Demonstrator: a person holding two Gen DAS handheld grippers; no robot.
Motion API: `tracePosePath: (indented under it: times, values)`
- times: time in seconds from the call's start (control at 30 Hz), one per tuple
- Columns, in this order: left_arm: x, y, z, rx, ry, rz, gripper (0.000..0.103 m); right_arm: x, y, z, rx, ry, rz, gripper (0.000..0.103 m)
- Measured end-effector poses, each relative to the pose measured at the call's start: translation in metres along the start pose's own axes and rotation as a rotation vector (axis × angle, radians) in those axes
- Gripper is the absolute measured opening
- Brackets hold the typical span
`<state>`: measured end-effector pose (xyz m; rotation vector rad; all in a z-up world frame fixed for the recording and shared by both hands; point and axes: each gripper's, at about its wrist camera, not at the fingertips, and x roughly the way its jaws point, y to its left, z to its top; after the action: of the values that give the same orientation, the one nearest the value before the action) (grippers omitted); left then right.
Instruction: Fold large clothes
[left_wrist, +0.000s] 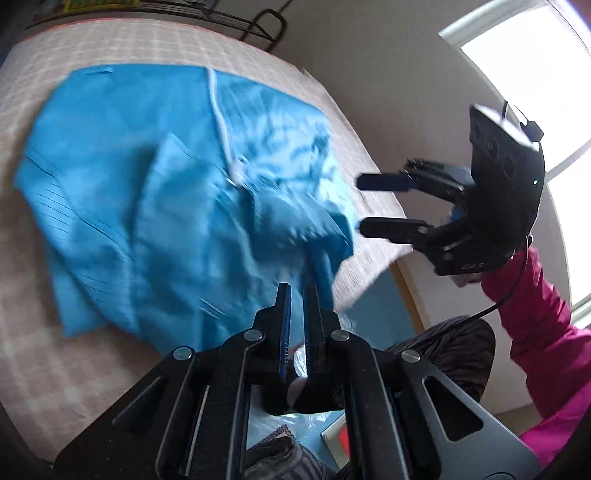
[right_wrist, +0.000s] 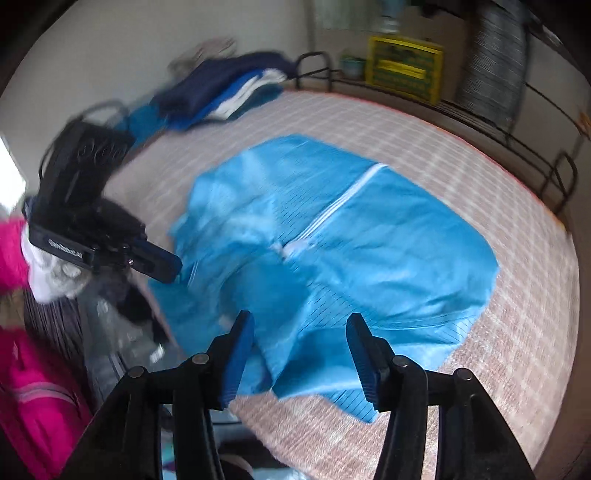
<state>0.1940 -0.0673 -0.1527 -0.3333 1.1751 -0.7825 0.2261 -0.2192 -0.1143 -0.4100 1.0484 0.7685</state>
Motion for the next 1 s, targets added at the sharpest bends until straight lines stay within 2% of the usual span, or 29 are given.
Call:
tracePosePath:
  times: [0.13, 0.37, 0.4, 0.43, 0.47, 0.53, 0.6, 0.67, 0.8, 0.83, 0.87, 0.93, 1.0]
  values:
    - [0.019, 0.005, -0.009, -0.066, 0.007, -0.048, 0.003, 0.019, 0.007, 0.0, -0.072, 0.057, -0.018, 0.054]
    - [0.039, 0.004, -0.013, -0.101, 0.007, -0.066, 0.003, 0.037, 0.017, 0.009, -0.194, 0.095, -0.079, 0.051]
    - [0.042, 0.004, -0.013, -0.103, 0.011, -0.066, 0.003, 0.036, 0.014, 0.01, -0.178, 0.099, -0.087, 0.048]
    - [0.046, 0.003, -0.013, -0.104, 0.016, -0.067, 0.003, 0.037, 0.006, 0.012, -0.135, 0.105, -0.074, 0.033]
    - [0.049, 0.004, -0.011, -0.105, 0.018, -0.068, 0.003, 0.037, -0.003, 0.015, -0.081, 0.106, -0.05, 0.024]
    - [0.054, 0.001, -0.008, -0.105, 0.019, -0.064, 0.003, 0.037, -0.022, 0.016, 0.019, 0.097, 0.003, 0.021]
    - [0.061, 0.0, -0.003, -0.118, 0.014, -0.062, 0.009, 0.034, -0.034, 0.013, 0.093, 0.079, 0.061, 0.018]
    - [0.064, 0.0, -0.001, -0.13, -0.003, -0.07, 0.036, 0.031, -0.04, 0.009, 0.136, 0.063, 0.098, 0.018]
    - [0.076, -0.005, 0.001, -0.12, -0.011, -0.066, 0.037, 0.026, -0.041, 0.005, 0.163, 0.053, 0.14, 0.018]
    - [0.08, -0.006, 0.002, -0.114, -0.01, -0.058, 0.037, 0.027, -0.042, 0.005, 0.167, 0.055, 0.146, 0.018]
    - [0.086, -0.007, 0.002, -0.11, -0.01, -0.053, 0.023, 0.027, -0.042, 0.005, 0.17, 0.057, 0.148, 0.018]
    - [0.094, -0.005, 0.003, -0.116, 0.001, -0.059, 0.002, 0.028, -0.043, 0.005, 0.176, 0.063, 0.153, 0.018]
    - [0.095, -0.006, 0.002, -0.113, -0.021, -0.064, 0.001, 0.03, -0.045, 0.008, 0.17, 0.069, 0.142, 0.018]
